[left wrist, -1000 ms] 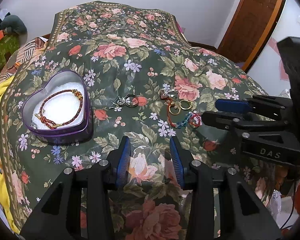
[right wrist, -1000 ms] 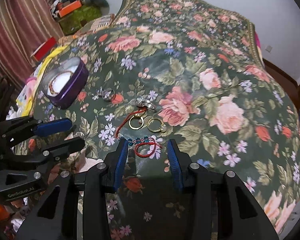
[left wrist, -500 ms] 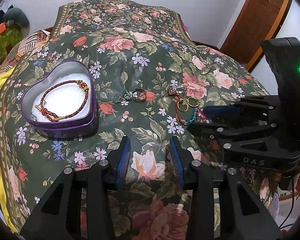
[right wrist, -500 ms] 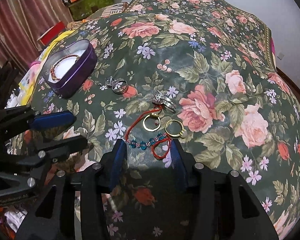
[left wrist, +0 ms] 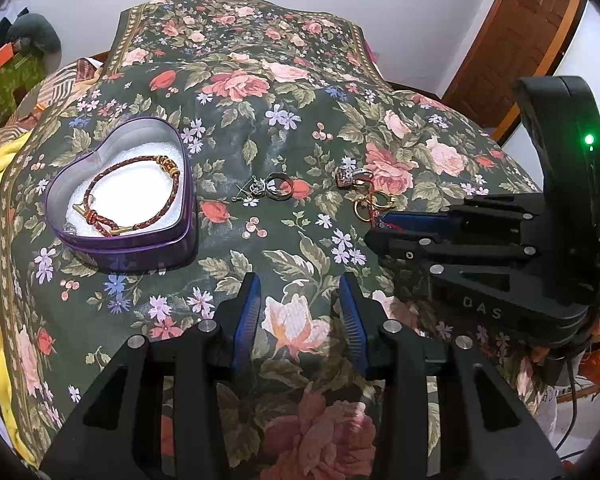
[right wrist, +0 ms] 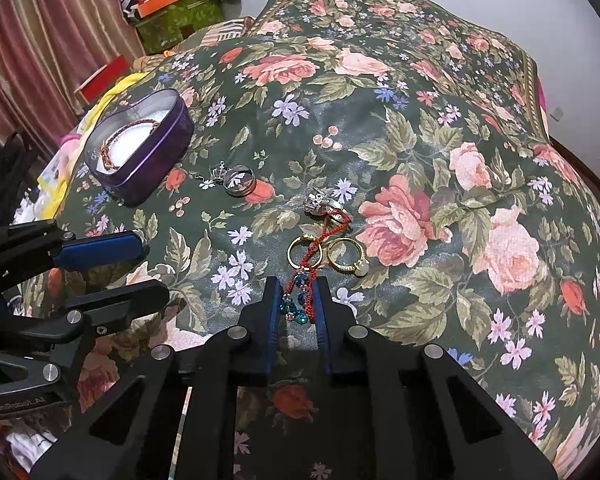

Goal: Organize jewelry
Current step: 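Close the right gripper on the blue-beaded string bracelet and lift, then carry the string bracelet in the right gripper over the heart tin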

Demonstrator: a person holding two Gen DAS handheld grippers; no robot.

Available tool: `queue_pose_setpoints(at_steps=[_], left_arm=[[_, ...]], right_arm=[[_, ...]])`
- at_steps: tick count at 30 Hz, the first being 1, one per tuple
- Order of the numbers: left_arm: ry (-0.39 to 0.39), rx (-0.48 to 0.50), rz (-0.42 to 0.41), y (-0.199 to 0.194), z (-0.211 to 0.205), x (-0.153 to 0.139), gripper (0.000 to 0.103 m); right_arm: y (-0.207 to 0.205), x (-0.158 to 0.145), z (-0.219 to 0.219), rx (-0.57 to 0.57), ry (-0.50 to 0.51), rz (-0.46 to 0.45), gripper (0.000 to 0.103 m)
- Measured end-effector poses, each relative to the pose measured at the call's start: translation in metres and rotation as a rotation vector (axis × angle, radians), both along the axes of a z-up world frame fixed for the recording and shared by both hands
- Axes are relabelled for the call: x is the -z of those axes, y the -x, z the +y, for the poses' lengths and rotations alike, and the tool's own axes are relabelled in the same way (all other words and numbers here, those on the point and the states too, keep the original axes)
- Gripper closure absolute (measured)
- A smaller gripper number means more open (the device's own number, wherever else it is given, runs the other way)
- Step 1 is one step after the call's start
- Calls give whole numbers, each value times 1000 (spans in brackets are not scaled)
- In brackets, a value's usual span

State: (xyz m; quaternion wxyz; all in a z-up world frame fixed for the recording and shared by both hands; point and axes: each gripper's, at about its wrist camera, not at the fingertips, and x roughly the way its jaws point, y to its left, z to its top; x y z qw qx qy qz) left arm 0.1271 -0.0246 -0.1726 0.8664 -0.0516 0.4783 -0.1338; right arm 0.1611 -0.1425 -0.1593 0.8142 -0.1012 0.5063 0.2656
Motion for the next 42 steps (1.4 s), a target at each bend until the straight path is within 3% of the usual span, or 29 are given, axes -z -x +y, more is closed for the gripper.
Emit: queue_pose_setpoints(at_steps=[4, 15, 24, 34, 36, 40, 42], left_arm=[[2, -1, -1, 1, 0, -2, 63], [26, -11, 4, -16, 0, -8, 63], [44, -24, 43, -46, -6, 5, 63], [-14, -42, 31, -74, -17, 12, 63], [-21, -50, 26, -78, -19, 13, 66], [-54, -66, 16, -82, -20, 14, 83], [-50, -64, 16, -84, -19, 14, 83]], right_arm=[[2, -4, -6, 16, -25, 0, 96], [6, -31, -31, 65, -87, -84, 96], [-9, -46, -54, 135, -134, -131, 96], [-15, -50, -68, 168, -165, -145, 96], [-15, -50, -69, 170, -169, -143, 96], [-15, -54, -68, 169, -174, -151, 96], [-13, -59, -66, 167, -179, -159, 96]])
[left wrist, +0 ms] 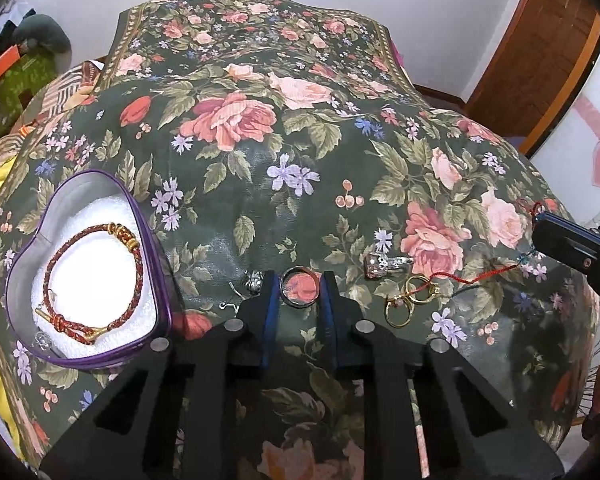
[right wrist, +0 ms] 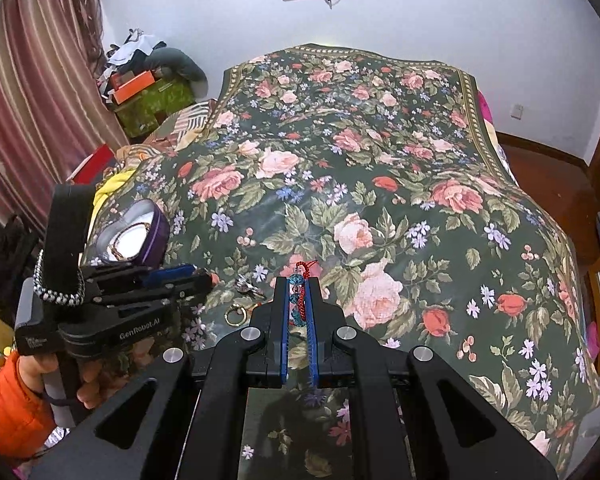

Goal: Organize jewelry
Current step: 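Carry the string bracelet in the right gripper over the heart tin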

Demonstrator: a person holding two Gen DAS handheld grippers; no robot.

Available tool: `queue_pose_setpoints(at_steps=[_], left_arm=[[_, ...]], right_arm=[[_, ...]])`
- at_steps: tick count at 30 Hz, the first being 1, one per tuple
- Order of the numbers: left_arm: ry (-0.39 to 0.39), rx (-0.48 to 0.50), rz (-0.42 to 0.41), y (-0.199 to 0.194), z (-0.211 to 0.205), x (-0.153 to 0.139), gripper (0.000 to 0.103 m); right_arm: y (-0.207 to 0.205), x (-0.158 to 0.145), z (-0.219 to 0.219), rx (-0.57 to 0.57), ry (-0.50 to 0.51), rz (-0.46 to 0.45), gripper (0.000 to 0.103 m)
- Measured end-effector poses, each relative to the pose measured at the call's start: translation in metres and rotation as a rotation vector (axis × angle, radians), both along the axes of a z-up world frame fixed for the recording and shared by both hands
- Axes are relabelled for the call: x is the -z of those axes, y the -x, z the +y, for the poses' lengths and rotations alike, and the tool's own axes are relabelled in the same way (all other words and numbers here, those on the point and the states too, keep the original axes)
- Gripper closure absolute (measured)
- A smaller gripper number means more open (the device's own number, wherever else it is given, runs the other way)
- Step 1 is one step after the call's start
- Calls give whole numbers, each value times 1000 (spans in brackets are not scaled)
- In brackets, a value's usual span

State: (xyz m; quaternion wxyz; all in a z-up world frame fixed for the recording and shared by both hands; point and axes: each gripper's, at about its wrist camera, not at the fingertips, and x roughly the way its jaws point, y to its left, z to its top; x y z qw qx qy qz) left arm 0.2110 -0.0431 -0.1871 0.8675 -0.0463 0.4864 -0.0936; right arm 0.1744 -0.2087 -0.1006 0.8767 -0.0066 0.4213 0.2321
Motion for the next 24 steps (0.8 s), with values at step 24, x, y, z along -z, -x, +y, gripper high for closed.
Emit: queue_pose_setpoints(at_steps=[24], left_arm=[[15, -63, -249, 74, 54, -100, 83]], right_arm=[[15, -69, 78, -100, -51, -162, 96]])
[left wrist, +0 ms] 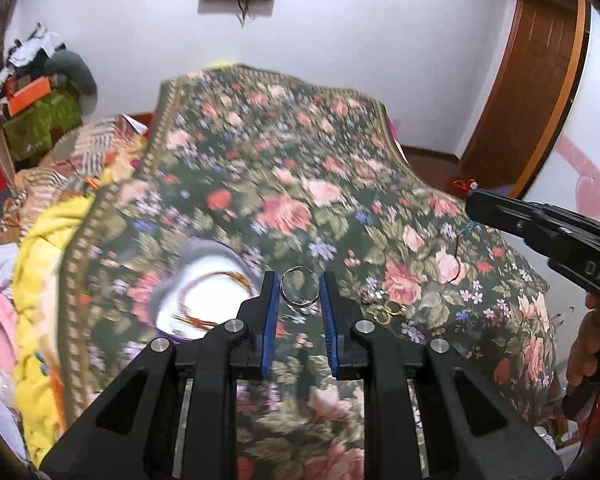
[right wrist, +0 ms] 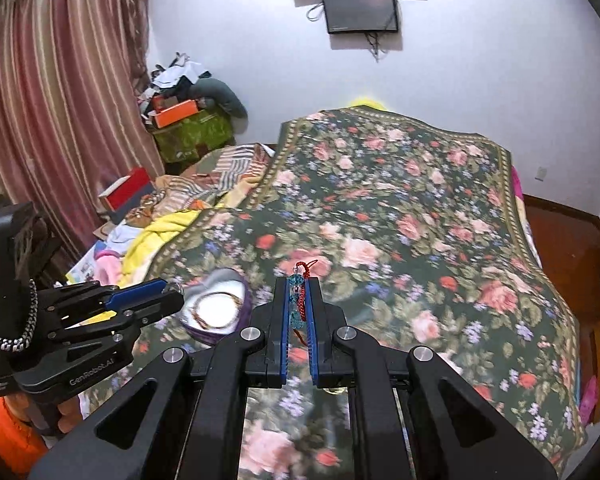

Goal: Organize jewelry
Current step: 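Carry the string bracelet in the right gripper over the heart tin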

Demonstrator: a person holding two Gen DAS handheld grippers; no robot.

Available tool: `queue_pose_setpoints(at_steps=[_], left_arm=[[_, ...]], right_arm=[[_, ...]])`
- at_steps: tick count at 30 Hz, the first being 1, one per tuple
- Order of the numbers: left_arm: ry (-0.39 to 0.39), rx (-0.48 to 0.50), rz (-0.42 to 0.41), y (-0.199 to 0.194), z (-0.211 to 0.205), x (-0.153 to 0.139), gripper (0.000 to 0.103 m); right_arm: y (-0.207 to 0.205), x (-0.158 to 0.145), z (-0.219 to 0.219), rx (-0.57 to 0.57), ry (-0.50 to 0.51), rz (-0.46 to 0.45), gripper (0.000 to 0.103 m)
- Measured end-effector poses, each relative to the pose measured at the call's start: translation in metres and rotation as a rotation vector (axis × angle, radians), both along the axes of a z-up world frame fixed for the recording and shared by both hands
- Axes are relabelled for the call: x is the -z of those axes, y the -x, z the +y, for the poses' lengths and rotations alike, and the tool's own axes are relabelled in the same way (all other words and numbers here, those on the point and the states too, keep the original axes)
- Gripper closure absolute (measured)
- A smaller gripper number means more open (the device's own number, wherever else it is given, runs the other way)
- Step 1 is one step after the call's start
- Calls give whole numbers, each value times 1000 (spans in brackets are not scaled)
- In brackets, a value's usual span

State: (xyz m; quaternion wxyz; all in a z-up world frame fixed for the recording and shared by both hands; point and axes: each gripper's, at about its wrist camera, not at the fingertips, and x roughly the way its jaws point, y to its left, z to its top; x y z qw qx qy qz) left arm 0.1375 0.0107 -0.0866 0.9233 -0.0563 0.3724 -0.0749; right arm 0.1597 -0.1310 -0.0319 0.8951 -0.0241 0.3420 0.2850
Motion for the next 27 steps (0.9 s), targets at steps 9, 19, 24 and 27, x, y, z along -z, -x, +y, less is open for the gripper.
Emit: queue_pose_setpoints(at_steps=[9, 19, 24, 27], left_arm=[[-20, -76, -63, 21, 41, -20, 83], [-2, -140, -80, 25, 75, -20, 83], [16, -152, -80, 21, 86, -14, 83], [31, -155, -70, 18, 90, -7, 83]], right_arm=[[0, 6, 44, -69, -11, 22, 96], [-9, 6, 82, -113, -27, 43, 96], [-14, 12, 98, -123, -26, 62, 96], [-18, 21, 107, -130, -17, 88, 96]])
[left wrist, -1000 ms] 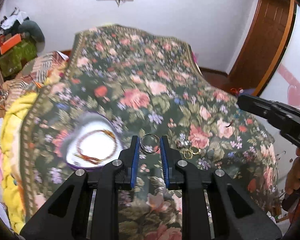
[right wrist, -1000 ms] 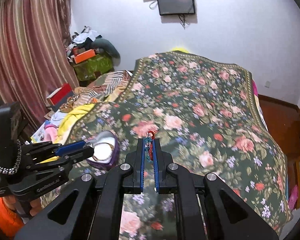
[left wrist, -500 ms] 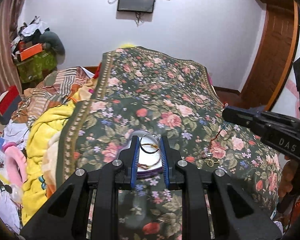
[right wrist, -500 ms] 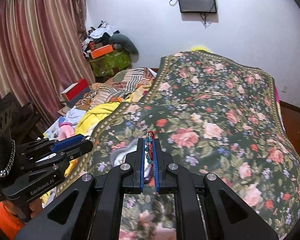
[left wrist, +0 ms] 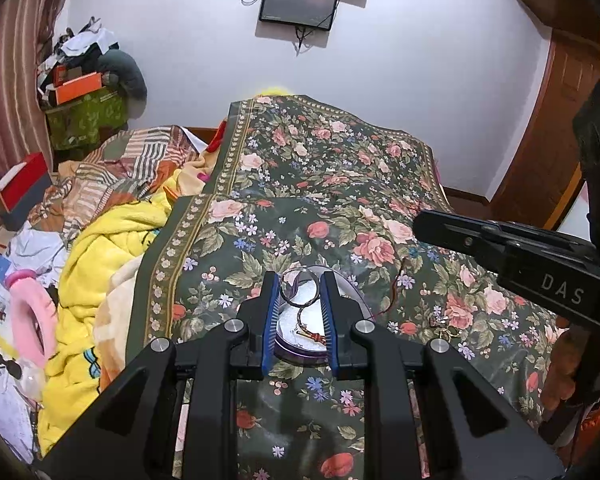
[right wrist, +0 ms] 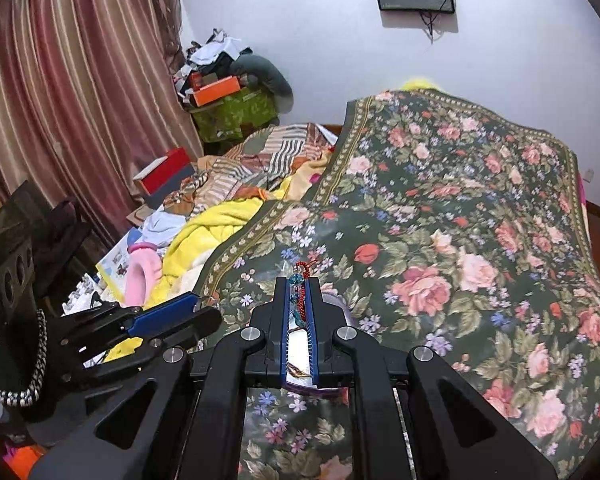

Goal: Organize jewelry
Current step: 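Carry the string bracelet in the right gripper over the heart tin, then lower the string bracelet into the tin and open the right gripper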

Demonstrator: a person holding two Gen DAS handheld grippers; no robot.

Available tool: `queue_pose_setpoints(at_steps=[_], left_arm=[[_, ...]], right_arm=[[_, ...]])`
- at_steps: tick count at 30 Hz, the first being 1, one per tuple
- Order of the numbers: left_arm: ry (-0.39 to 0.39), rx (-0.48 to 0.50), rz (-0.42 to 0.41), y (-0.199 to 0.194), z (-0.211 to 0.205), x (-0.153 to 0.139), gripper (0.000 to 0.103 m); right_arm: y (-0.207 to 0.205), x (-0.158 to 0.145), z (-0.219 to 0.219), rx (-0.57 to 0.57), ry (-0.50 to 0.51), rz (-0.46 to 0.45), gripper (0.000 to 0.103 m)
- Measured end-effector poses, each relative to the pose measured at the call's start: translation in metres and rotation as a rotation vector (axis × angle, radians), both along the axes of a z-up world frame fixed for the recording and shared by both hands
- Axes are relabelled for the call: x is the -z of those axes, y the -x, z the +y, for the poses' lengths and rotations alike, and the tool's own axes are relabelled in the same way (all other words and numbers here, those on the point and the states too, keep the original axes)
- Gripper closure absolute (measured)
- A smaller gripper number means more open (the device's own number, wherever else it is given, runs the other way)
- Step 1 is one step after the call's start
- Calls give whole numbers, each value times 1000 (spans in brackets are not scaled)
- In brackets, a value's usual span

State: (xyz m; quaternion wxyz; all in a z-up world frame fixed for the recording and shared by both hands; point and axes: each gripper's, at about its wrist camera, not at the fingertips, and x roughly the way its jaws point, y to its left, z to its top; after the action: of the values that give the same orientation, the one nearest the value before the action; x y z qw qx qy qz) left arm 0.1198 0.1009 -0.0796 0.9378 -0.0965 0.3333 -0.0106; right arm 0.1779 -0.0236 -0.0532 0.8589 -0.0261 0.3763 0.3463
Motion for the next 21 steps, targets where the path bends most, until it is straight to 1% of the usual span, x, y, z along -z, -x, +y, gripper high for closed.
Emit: queue_pose_setpoints(at_steps=[11, 21], left_arm=[[25, 16, 52, -16, 8, 27, 83], [39, 32, 95, -28, 8, 46, 83]], right_arm=[[-13, 41, 12, -10, 62, 95, 96], [-16, 62, 13, -18, 103, 130, 96]])
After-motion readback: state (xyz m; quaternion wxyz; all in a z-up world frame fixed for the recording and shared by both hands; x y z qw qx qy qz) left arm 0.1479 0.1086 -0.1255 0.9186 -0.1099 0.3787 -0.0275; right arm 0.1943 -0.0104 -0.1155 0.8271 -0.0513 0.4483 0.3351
